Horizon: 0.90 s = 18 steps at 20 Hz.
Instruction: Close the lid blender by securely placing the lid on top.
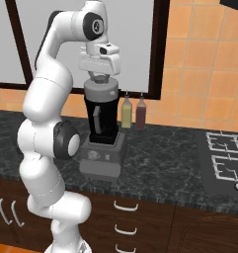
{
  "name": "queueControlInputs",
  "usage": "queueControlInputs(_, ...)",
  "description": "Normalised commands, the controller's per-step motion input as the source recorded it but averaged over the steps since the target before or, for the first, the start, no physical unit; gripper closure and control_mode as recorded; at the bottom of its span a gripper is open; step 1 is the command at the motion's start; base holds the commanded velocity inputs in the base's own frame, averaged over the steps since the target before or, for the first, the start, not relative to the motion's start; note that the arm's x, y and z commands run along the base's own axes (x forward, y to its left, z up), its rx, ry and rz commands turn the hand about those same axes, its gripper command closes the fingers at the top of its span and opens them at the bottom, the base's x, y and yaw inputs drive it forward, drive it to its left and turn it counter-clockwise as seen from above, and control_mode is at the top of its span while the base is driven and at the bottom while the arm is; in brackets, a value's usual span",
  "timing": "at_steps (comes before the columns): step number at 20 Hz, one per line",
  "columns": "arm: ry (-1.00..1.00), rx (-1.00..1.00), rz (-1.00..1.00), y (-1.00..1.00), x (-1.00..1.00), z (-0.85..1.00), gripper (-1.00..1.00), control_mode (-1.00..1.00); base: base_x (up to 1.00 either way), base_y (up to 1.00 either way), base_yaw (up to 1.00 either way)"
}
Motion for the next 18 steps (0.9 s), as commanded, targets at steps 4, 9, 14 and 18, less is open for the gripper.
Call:
queueControlInputs(4,0.0,0.0,0.02,0.0,0.01,-0.22,1.0,-1.0,0.0,0.0,0.0)
queueControlInputs(9,0.0,0.0,0.02,0.0,0.0,-0.32,1.0,-1.0,0.0,0.0,0.0)
queueControlInputs(14,-0.01,0.0,0.02,0.0,0.0,-0.14,-1.0,-1.0,0.0,0.0,0.0)
queueControlInputs(18,-0.09,0.0,0.01,0.02,-0.08,0.11,-1.0,-1.0,0.0,0.0,0.0)
